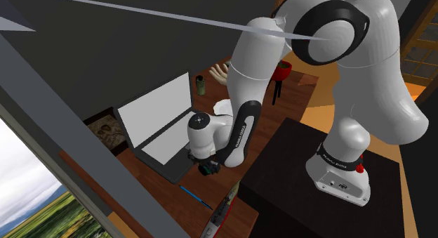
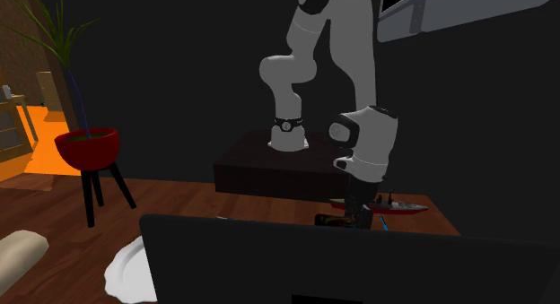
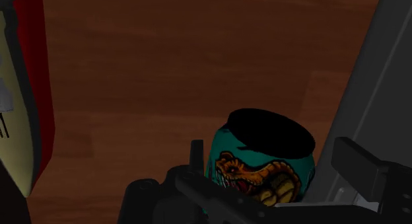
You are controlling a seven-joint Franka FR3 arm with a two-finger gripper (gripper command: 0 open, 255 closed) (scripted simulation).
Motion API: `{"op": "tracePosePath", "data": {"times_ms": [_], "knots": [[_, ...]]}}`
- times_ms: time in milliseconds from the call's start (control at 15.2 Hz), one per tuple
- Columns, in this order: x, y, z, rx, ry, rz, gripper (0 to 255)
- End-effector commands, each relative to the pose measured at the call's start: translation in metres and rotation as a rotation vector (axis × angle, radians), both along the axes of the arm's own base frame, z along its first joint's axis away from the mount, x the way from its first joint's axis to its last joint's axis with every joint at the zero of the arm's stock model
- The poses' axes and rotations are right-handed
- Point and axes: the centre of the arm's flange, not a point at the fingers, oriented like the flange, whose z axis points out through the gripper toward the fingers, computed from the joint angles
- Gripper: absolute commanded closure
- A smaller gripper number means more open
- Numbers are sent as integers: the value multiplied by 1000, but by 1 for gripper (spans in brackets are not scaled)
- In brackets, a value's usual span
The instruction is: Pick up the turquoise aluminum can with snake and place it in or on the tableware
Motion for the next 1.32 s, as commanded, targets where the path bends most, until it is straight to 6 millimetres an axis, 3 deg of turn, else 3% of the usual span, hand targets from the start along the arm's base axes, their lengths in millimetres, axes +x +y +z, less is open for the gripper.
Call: {"op": "tracePosePath", "data": {"times_ms": [0,396,462,1056,1254], "knots": [[0,0,-3,1,-1,-1,0],[0,0,-3,1,-1,-1,0],[0,0,-3,1,-1,-1,255],[0,0,-3,1,-1,-1,255],[0,0,13,1,-1,-1,255]]}}
